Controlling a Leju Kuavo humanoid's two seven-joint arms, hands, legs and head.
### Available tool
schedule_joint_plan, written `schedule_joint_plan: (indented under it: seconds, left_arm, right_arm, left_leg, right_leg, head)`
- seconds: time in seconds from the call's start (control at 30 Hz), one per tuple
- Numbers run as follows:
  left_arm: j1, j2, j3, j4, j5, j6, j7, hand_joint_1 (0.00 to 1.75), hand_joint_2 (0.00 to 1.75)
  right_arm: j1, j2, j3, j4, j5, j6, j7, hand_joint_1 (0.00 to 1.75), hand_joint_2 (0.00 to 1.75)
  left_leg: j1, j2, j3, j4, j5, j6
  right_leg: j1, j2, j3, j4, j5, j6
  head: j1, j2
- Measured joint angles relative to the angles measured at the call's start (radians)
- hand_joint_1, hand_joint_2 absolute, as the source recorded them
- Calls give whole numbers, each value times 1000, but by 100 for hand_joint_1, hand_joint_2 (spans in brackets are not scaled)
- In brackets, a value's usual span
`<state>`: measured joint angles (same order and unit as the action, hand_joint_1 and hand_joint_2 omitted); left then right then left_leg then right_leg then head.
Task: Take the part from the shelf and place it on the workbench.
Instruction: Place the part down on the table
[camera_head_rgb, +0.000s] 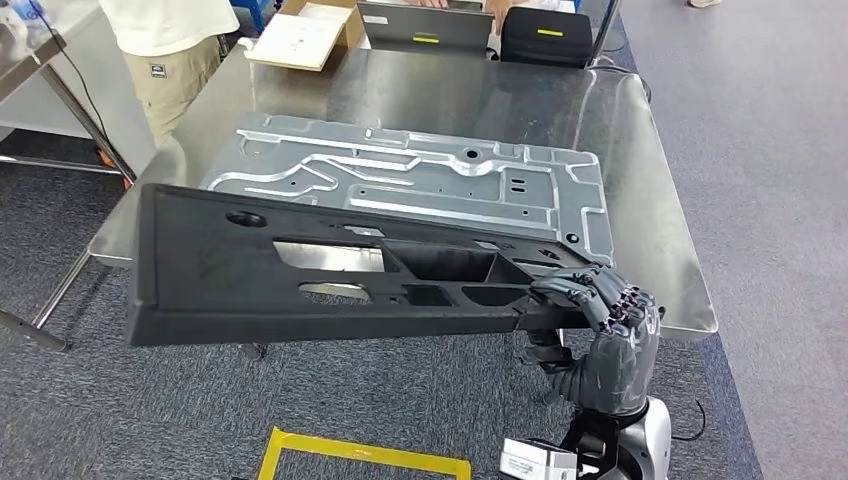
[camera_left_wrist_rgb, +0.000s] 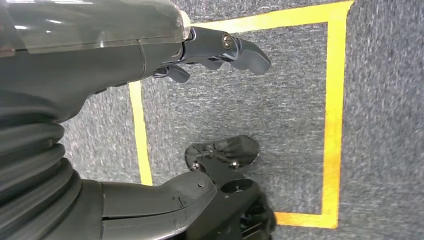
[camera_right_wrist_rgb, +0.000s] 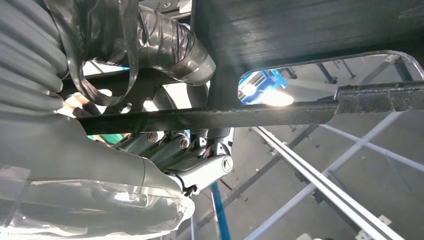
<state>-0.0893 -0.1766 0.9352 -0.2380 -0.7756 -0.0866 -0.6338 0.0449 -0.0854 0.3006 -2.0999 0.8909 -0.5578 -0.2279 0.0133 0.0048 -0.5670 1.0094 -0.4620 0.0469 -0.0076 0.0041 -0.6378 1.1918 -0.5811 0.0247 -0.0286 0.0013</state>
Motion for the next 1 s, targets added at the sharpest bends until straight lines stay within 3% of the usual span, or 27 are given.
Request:
schedule_joint_plan:
  seconds: [0.07, 0.1, 0.13, 0.2, 0.23, 0.27, 0.33, 0.4, 0.47, 0.53, 0.57, 0.6, 0.63, 0.7, 0.77, 0.93, 1.0]
  left_arm:
    - [1, 0, 2, 0, 3, 1, 2, 0, 175]
    - [2, 0, 2, 0, 4, 1, 3, 0, 175]
    - [2, 0, 3, 0, 4, 1, 3, 0, 175]
    - [2, -1, 3, 0, 4, 0, 3, 0, 175]
    - [2, -1, 4, 0, 5, 0, 3, 0, 175]
    - [1, -2, 4, 0, 5, 0, 3, 0, 175]
    - [1, -2, 5, 0, 5, 0, 3, 0, 175]
    - [1, -2, 6, 0, 5, 0, 3, 0, 175]
    - [0, -2, 7, 0, 5, 0, 3, 0, 175]
    - [1, -2, 9, 0, 5, 0, 3, 0, 175]
    - [3, -2, 10, 0, 6, 0, 3, 0, 175]
    - [4, -1, 10, 0, 6, 1, 3, 0, 175]
    - [5, -1, 10, 0, 5, 1, 3, 0, 175]
    - [5, 0, 10, 0, 5, 3, 3, 0, 175]
    - [4, 1, 11, 0, 5, 4, 3, 0, 175]
    - [5, 1, 11, 0, -5, -3, -20, 0, 175]
    - [1, 1, 11, 0, -10, -4, -27, 0, 175]
  right_arm:
    - [2, 0, 0, 0, 1, 0, 1, 175, 175]
    - [3, 0, 0, 0, 1, 0, 1, 175, 175]
    - [3, 0, 0, 0, 1, 0, 2, 175, 175]
    - [2, 0, 0, 0, 1, 0, 2, 175, 175]
    - [2, 0, 0, 0, 1, 0, 2, 175, 175]
    - [2, 0, 0, 0, 1, 0, 2, 175, 175]
    - [2, 0, 0, 0, 1, 0, 2, 175, 175]
    - [2, 0, 0, -1, 1, 0, 3, 175, 175]
    - [2, 0, 0, -1, 1, 0, 3, 175, 175]
    - [1, 0, 0, -1, 1, 0, 3, 175, 175]
    - [2, 0, 0, -1, 1, 1, 3, 175, 175]
    - [2, 0, 0, -1, 1, 1, 3, 175, 175]
    - [2, 0, 0, -1, 1, 1, 3, 175, 175]
    - [3, 0, 0, -1, 2, 1, 3, 175, 175]
    - [2, 0, 0, -1, 2, 1, 4, 175, 175]
    - [1, 0, 0, -2, 1, 1, 6, 175, 175]
    - [0, 0, -1, -2, -1, 1, 7, 175, 175]
  left_leg:
    - [0, 0, 1, 1, -3, 1]
    - [0, 0, 3, 1, -5, 1]
    - [0, -1, 7, 1, -8, 0]
    - [-1, -3, 16, 1, -13, -4]
    - [-2, -3, 19, 2, -16, -8]
    - [-3, -4, 19, 3, -19, -13]
    - [-3, -3, 20, 1, -22, -24]
    - [-2, -2, 20, 7, -31, -35]
    - [-2, -2, -8, 74, -75, -41]
    - [-2, -2, -74, 210, -139, -45]
    - [-1, -2, -104, 267, -157, -47]
    - [-1, -2, -120, 292, -154, -47]
    - [-1, -2, -116, 275, -129, -47]
    - [-2, -2, -60, 145, -53, -41]
    - [-5, -3, -13, 38, -13, -34]
    - [-4, -4, 0, 6, -9, -11]
    - [-1, -3, 4, 1, -8, -1]
  right_leg:
    - [-4, 0, -62, 104, -27, 6]
    - [-6, -1, -70, 108, -12, 7]
    - [-7, -1, -58, 73, 21, 5]
    - [-6, -3, 3, -63, 97, -3]
    - [-3, -3, 29, -120, 119, -8]
    - [1, -3, 43, -154, 127, -13]
    - [7, -2, 46, -168, 123, -22]
    - [2, -1, 52, -176, 126, -34]
    - [-4, -3, 59, -186, 128, -46]
    - [-2, -5, 60, -186, 126, -52]
    - [0, -5, 61, -185, 125, -53]
    - [1, -4, 61, -184, 124, -54]
    - [1, -3, 63, -182, 121, -53]
    - [2, -1, 67, -175, 114, -50]
    - [5, 1, 65, -165, 107, -42]
    - [4, 0, 54, -142, 92, -17]
    - [0, -1, 11, -50, 44, -8]
  head:
    - [0, 0]
    - [0, 0]
    - [0, 0]
    - [0, 0]
    - [0, 0]
    - [0, 0]
    - [0, 0]
    - [0, 0]
    - [-1, 0]
    - [-1, 0]
    - [-1, 0]
    - [-1, 0]
    - [-1, 0]
    - [-1, 0]
    - [-1, 0]
    - [0, 0]
    - [0, 0]
